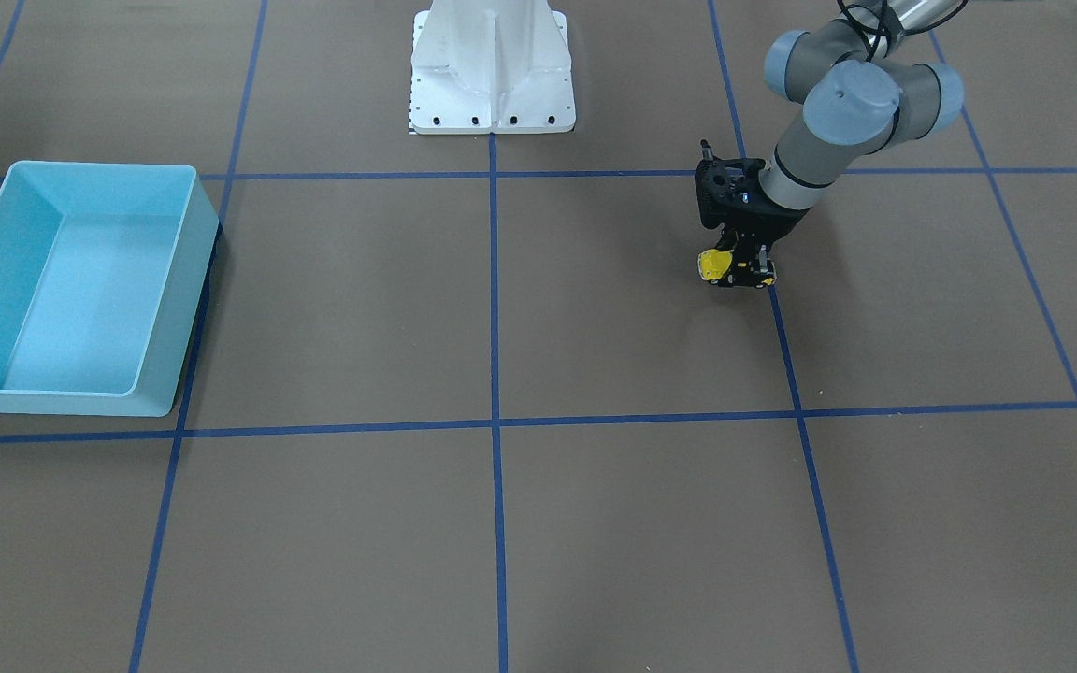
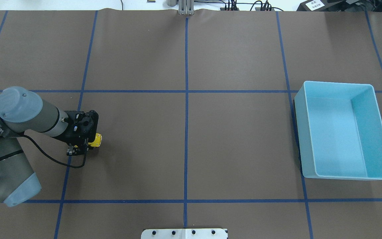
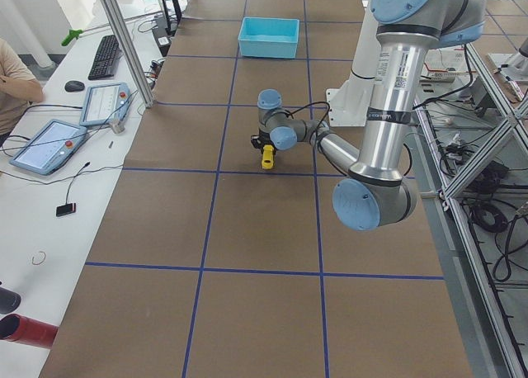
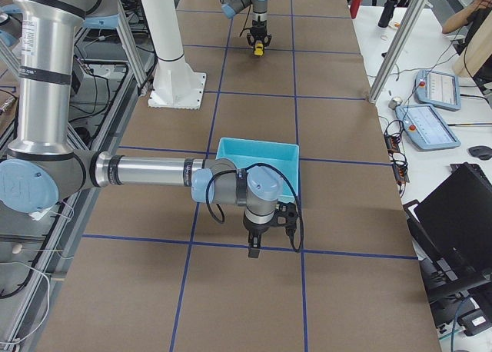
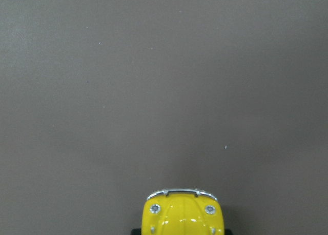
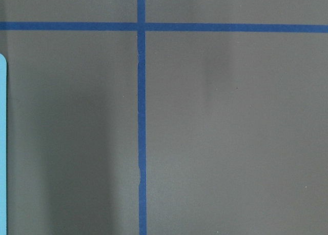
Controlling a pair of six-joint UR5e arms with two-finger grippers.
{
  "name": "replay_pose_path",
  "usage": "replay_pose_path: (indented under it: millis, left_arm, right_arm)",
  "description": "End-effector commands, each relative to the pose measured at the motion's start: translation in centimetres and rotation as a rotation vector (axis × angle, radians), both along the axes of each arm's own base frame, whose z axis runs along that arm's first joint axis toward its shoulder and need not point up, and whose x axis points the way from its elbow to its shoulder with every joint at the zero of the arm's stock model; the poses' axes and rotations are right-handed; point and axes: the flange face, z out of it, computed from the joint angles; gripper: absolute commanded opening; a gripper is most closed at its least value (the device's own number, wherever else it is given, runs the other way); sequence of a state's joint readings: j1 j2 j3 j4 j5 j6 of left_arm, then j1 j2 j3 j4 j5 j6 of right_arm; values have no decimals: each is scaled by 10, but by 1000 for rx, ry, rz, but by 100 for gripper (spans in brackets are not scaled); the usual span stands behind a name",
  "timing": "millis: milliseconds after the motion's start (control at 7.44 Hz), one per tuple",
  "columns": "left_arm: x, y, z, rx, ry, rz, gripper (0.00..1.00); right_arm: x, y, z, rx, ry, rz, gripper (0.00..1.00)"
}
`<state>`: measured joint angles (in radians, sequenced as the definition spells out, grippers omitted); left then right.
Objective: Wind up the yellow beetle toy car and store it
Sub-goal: 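Drag the car backward along the table with the left gripper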
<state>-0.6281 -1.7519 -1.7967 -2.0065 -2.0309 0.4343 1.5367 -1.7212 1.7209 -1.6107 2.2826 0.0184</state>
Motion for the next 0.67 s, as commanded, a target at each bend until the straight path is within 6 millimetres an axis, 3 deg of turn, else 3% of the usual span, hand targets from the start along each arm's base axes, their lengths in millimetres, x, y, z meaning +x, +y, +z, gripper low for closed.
replay_pose_path:
  millis: [0, 538]
  left_arm:
    - [3, -2, 7, 7, 7, 2, 3]
    - [2, -1, 10, 43, 24, 17, 3]
  right_arm:
    - [4, 3, 2, -4, 0, 8, 100]
    - [4, 4, 2, -4, 0, 8, 100]
